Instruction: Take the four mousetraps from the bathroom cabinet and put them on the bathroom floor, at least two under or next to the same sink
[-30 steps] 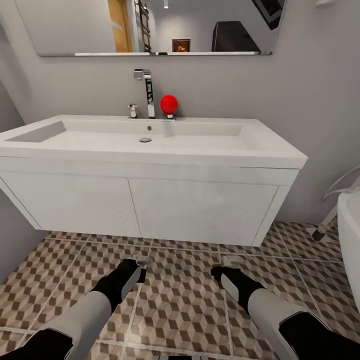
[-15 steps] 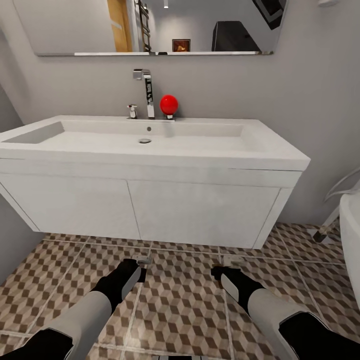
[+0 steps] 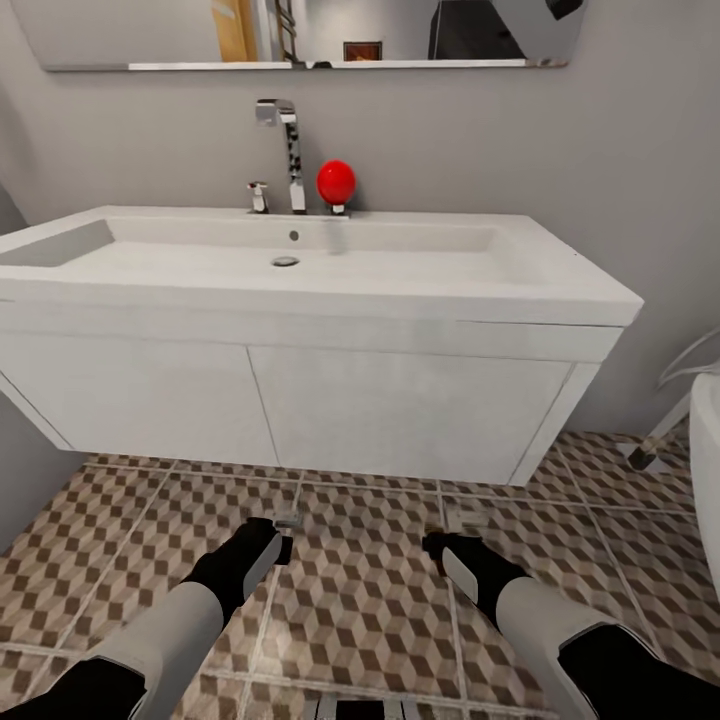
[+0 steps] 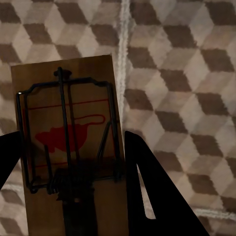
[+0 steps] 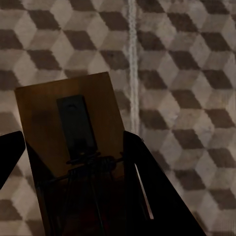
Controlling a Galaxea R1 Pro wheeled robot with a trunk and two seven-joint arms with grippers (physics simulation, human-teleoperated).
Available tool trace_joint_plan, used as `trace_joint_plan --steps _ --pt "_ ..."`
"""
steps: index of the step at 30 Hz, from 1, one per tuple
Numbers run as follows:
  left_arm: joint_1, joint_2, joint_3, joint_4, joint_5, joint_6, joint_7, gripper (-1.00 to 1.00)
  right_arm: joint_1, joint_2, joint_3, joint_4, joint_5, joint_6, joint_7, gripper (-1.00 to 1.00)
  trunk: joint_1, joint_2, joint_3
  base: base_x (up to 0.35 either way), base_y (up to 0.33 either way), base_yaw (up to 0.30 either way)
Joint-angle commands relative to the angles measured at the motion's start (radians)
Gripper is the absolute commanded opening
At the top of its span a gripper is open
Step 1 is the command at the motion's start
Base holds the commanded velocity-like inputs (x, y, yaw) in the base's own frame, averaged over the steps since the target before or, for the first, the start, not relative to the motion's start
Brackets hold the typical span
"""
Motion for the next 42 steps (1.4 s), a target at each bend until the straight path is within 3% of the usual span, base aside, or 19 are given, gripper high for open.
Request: trace_joint_plan --steps 1,4,21,35,42 --pt "-0.001 0.001 -0.008 -0.001 0.007 0.005 0.007 -1.0 0.0 0.0 0.009 -0.002 -0.007 0.006 -0.007 -1.0 0.0 -0.001 -0.005 0.0 0.0 0.0" --pt "-0.001 0.001 -0.008 -0.001 0.007 0.005 0.007 -1.0 0.0 0.0 0.008 -0.003 -0.007 0.006 -0.006 -1.0 0.002 -0.001 -0.016 0.0 0.0 0.0" --pt "-0.001 0.001 -0.008 -0.004 0.007 0.005 0.008 -1.0 -0.001 -0.006 0.009 -0.013 -0.004 0.003 0.004 -1.0 0.002 -0.001 -0.016 0.0 0.0 0.0" --pt "-0.001 0.001 -0.008 -0.003 0.007 0.005 0.008 -1.0 -0.001 -0.007 0.009 -0.013 -0.004 0.003 0.004 -1.0 0.008 -0.005 -0.071 0.0 0.0 0.0" --pt "-0.001 -0.001 -0.008 -0.004 0.007 0.004 0.008 -1.0 -0.001 -0.006 0.009 -0.013 -0.004 0.002 0.005 -1.0 0.008 -0.005 -0.071 0.0 0.0 0.0"
